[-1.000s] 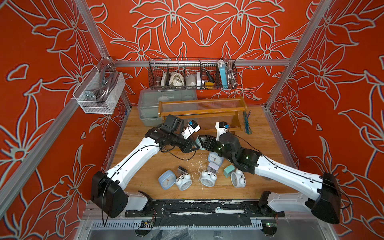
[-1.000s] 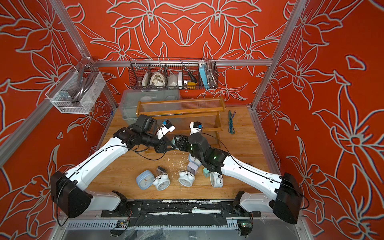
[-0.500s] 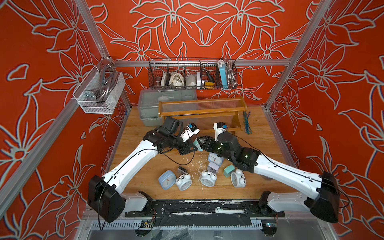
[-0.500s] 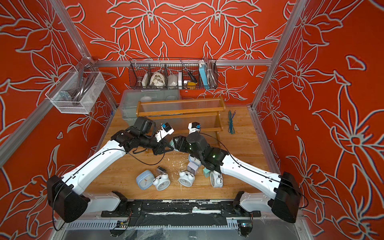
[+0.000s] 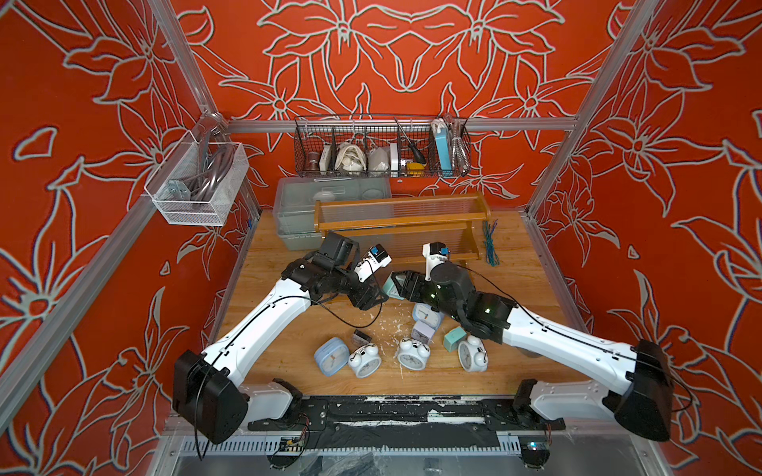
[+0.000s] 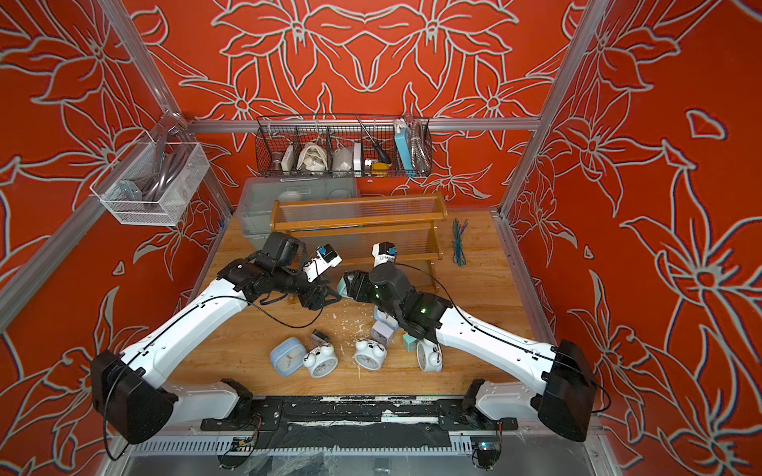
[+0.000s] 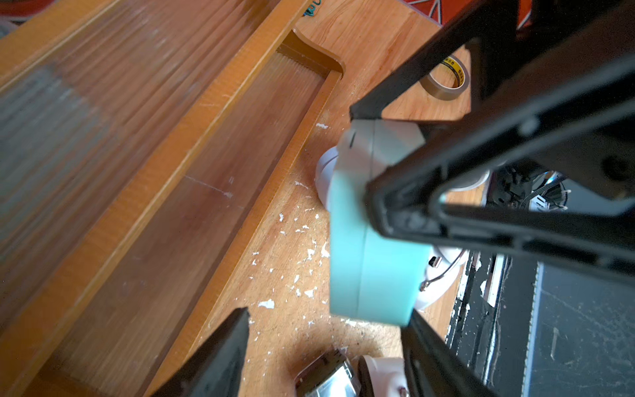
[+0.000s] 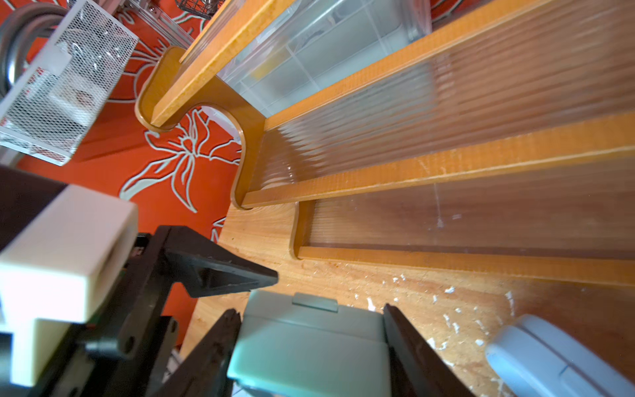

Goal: Place the alarm clocks on the shelf by style
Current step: Place the alarm on the shelf.

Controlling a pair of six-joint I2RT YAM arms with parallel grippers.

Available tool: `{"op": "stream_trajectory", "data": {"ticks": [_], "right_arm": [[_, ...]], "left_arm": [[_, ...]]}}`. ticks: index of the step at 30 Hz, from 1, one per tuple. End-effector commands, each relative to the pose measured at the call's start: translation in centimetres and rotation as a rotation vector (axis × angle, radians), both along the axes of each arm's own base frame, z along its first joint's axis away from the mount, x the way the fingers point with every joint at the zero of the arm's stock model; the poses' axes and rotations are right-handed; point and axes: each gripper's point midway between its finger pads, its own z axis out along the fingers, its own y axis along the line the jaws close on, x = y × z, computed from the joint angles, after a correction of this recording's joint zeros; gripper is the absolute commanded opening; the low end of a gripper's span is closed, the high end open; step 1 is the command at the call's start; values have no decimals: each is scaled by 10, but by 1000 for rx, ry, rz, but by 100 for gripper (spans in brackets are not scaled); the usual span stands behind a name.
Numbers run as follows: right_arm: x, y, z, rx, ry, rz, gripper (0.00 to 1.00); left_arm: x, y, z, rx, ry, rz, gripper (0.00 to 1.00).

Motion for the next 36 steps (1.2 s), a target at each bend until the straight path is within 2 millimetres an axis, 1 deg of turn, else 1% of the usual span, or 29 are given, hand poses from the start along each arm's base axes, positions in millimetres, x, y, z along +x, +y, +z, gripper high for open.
{"op": "stream_trajectory", "data": {"ticks": [1, 4, 8, 11, 13, 14, 17, 20, 24, 27, 30, 36], "right_arm": [[13, -5, -14, -129, -89, -27, 38], [20, 3, -25, -195, -145, -14, 38], [20, 21, -32, -256, -250, 10, 37], [22, 35, -36, -305, -318, 12, 37], [25, 43, -42, -317, -344, 8, 37], [27, 48, -49, -331, -351, 10, 38], [32, 62, -60, -368, -387, 9, 37], [36, 73, -66, -383, -421, -3, 37], [46, 82, -74, -394, -453, -42, 37], [53, 90, -87, -420, -454, -48, 37], [59, 98, -95, -425, -459, -59, 37], [71, 113, -99, -437, -474, -83, 38]], "left_arm": [[-9, 16, 17, -29, 19, 6, 72], [-10, 32, 24, -67, 60, 43, 72], [-6, 58, 35, -112, 84, 139, 73], [0, 78, 43, -122, 79, 232, 73], [5, 91, 48, -141, 77, 298, 73], [7, 97, 50, -152, 77, 332, 73], [14, 112, 53, -172, 79, 421, 73], [17, 121, 49, -190, 99, 483, 73], [20, 129, 42, -206, 124, 533, 73], [21, 134, 38, -212, 134, 559, 73], [23, 143, 35, -220, 136, 590, 73], [23, 157, 36, -277, 152, 635, 73]]}}
